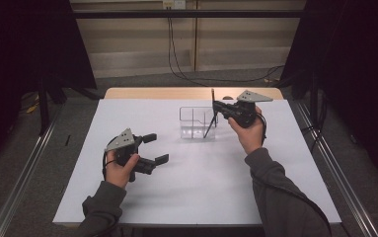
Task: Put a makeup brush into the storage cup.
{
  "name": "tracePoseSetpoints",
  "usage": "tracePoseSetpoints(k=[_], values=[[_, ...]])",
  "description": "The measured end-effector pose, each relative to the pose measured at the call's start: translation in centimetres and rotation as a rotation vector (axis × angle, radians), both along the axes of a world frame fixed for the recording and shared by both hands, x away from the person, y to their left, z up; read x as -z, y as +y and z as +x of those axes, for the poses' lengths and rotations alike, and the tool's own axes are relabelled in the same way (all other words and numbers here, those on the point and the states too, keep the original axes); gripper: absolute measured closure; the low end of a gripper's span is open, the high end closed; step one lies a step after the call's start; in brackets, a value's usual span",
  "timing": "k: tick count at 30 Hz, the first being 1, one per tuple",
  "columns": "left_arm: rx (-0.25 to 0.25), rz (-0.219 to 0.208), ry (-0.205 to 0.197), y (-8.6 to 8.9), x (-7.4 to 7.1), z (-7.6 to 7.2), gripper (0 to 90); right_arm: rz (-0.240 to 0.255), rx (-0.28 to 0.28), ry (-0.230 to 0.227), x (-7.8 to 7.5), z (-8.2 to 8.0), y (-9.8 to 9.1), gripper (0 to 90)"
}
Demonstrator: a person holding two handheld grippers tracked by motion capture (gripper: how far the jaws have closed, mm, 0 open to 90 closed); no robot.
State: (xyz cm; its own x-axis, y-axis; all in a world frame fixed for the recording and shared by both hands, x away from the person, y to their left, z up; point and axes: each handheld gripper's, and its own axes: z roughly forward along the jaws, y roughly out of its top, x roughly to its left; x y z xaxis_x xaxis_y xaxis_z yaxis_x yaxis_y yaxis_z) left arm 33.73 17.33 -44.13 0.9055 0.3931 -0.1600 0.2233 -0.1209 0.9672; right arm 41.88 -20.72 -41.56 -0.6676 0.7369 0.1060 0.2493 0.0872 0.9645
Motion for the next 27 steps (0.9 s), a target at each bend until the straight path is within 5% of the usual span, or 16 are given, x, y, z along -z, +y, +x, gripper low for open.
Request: tracePoseSetpoints(k=[27], values=[[0.000, -0.003, -0.002, -0.09, -0.07, -0.03, 3.7, -0.010, 0.001, 0.012, 0.91, -0.46, -0.22, 83.5]])
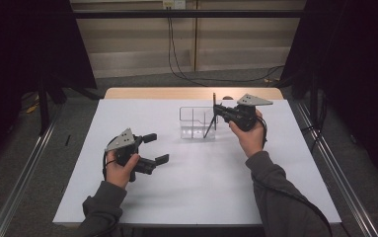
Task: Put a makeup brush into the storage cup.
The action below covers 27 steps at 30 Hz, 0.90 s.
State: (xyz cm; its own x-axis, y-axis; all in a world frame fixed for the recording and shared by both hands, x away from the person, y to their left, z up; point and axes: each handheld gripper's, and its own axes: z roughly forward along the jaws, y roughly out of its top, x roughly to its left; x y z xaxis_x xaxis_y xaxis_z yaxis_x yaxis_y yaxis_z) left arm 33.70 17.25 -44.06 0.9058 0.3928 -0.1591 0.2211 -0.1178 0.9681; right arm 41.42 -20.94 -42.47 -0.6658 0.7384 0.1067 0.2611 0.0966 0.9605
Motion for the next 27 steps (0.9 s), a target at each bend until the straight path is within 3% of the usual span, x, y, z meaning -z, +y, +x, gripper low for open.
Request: tracePoseSetpoints(k=[27], values=[[0.004, 0.002, 0.003, 0.00, 0.07, 0.02, 3.7, -0.019, 0.000, 0.008, 0.57, -0.15, 0.06, 83.5]])
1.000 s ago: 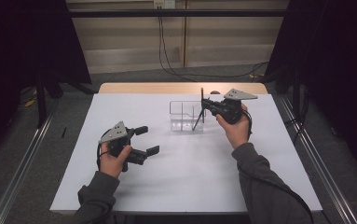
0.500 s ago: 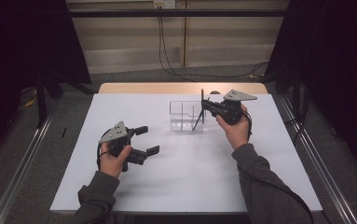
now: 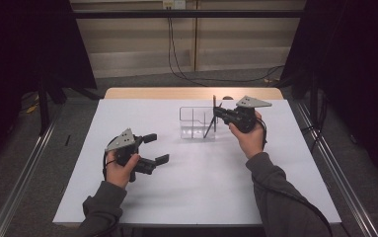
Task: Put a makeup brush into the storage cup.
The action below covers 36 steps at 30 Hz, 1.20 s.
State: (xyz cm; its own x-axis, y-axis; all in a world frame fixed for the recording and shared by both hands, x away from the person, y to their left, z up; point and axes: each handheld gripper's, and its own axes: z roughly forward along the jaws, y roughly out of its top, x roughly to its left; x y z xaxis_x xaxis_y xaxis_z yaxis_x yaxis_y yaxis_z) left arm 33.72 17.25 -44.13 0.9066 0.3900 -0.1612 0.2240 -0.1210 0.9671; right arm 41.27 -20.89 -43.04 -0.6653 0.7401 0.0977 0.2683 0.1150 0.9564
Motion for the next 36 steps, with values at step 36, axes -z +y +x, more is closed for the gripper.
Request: tracePoseSetpoints(k=[36], values=[[-0.001, -0.002, 0.002, -0.06, 0.00, -0.01, 3.7, -0.009, -0.008, 0.007, 0.65, -0.23, -0.05, 83.4]])
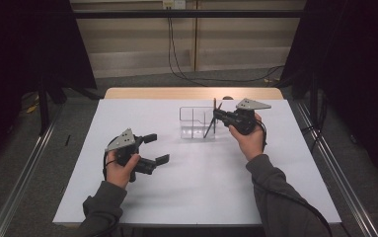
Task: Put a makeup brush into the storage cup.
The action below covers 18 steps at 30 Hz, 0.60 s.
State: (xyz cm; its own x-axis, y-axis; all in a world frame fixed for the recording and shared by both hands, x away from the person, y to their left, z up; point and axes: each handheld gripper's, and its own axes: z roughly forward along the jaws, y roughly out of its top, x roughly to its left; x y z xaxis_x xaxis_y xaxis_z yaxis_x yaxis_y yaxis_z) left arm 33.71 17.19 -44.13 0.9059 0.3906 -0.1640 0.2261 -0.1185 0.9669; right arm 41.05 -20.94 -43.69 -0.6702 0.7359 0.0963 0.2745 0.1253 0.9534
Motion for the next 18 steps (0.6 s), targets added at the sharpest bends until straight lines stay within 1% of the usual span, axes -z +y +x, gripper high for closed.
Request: tracePoseSetpoints(k=[6, 8, 18], values=[[-0.003, 0.002, 0.001, 0.00, 0.01, -0.01, 3.7, -0.006, 0.001, 0.003, 0.00, -0.04, 0.04, 83.3], [0.001, -0.001, 0.001, -0.01, 0.01, 0.00, 3.7, -0.001, 0.008, 0.004, 0.07, -0.04, 0.10, 83.4], [-0.001, 0.003, -0.001, -0.01, -0.01, 0.00, 3.7, -0.006, 0.003, 0.004, 0.12, -0.07, 0.04, 83.3]])
